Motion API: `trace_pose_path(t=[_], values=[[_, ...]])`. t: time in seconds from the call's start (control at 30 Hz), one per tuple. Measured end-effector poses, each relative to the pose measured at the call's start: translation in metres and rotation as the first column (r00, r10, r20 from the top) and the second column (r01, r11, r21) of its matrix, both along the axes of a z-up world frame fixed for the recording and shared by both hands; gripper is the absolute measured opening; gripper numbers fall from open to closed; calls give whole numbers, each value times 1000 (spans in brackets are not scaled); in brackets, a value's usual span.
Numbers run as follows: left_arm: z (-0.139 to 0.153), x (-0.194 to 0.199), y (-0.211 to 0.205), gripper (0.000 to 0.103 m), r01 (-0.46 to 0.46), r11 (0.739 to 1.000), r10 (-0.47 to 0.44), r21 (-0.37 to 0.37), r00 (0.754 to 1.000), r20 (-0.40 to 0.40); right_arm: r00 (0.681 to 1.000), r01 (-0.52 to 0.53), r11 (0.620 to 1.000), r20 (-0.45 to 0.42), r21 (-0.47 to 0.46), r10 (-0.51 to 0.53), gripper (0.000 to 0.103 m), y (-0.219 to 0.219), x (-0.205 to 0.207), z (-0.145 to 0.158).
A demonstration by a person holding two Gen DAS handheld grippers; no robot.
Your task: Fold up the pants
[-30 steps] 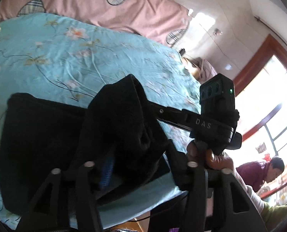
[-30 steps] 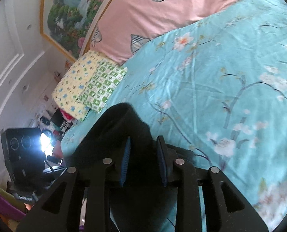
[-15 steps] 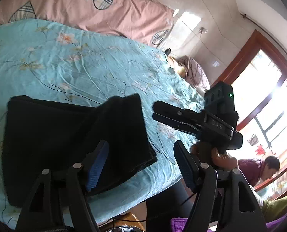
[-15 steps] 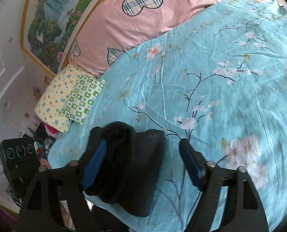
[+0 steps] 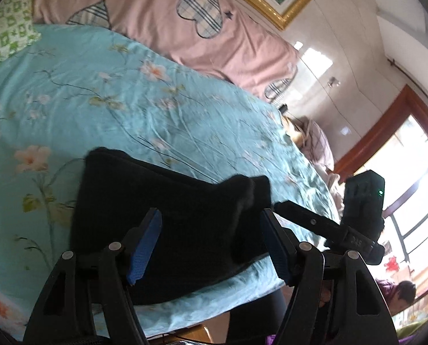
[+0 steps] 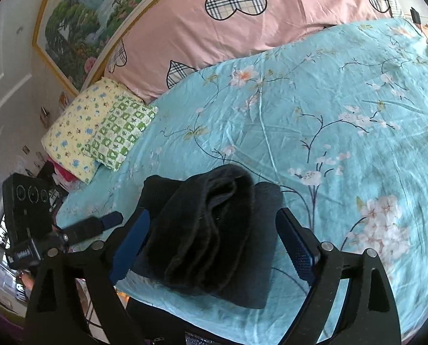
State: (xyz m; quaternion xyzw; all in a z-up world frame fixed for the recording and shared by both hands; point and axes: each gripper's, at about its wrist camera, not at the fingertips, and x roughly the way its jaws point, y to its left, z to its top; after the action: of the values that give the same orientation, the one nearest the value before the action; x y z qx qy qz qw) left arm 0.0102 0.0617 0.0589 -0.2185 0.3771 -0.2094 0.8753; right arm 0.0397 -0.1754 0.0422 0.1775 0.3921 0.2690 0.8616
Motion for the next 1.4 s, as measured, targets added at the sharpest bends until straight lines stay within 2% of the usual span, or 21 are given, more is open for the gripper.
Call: trace_pose_path(t=[0.3, 0.5, 0.8, 1.1, 1.3, 1.4], values=[[-9, 4, 30, 72, -84, 996, 84, 18, 996, -20, 998, 60, 995, -4, -80, -61, 90, 11, -7, 4], [-25, 9, 42, 73, -134, 989, 139, 69, 988, -64, 996, 75, 995, -34, -73, -78, 91, 11, -10, -5], [-49, 23, 50, 74, -146, 986, 156, 84, 980, -126, 994, 76, 993, -72, -95, -83, 91, 17, -8, -20], [-63, 38, 52, 74, -145, 986, 157, 84, 975, -159, 982, 111, 994, -151, -13, -111, 91, 3, -1, -41], [-73, 53, 52, 74, -151, 983, 168, 105, 968, -184, 980, 108, 994, -173, 29, -102, 90, 0, 2, -49], [-80, 58, 50, 74, -148, 981, 170, 122, 967, -192, 982, 93, 995, -167, 37, -86, 85, -1, 2, -50]])
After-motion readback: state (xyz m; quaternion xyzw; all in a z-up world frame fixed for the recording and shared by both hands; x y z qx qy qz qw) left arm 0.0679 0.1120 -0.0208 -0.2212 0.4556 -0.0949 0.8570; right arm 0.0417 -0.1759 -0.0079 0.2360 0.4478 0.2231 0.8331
